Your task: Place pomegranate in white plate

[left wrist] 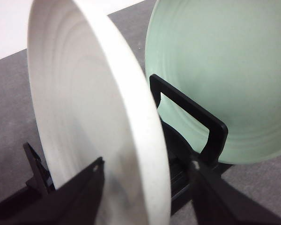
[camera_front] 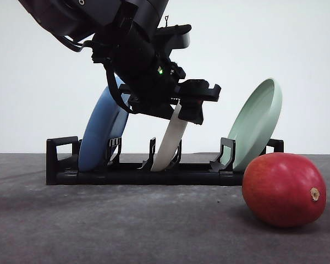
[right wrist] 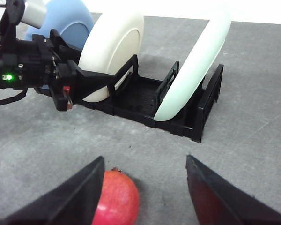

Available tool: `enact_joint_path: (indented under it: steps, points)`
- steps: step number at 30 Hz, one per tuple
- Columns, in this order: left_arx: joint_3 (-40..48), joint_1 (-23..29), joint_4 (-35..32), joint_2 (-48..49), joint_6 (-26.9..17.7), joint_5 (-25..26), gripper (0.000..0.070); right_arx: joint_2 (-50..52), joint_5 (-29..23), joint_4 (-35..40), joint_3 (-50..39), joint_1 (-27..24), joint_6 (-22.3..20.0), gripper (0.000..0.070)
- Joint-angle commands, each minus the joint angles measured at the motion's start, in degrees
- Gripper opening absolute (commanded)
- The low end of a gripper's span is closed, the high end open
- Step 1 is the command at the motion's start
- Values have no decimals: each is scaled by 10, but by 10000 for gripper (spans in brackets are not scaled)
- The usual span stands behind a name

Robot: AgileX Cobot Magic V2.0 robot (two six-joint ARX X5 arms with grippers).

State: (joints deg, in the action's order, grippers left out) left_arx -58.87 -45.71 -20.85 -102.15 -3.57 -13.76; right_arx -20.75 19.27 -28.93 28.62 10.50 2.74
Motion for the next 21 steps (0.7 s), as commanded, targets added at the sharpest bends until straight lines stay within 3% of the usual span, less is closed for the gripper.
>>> enact_joint_path:
  steps: [1, 4, 7, 21]
  points:
    - [-13, -5, -5, -12, 2, -3, 174, 0, -2, 6, 9, 3, -4, 350]
    - [-13, -5, -4, -12, 2, -3, 69, 0, -2, 6, 9, 3, -4, 350]
    - [-14, -6, -1, -12, 4, -2, 23, 0, -2, 6, 9, 3, -5, 349]
    - [-16, -7, 5, 42, 123, -2, 14, 0, -2, 6, 9, 3, -4, 349]
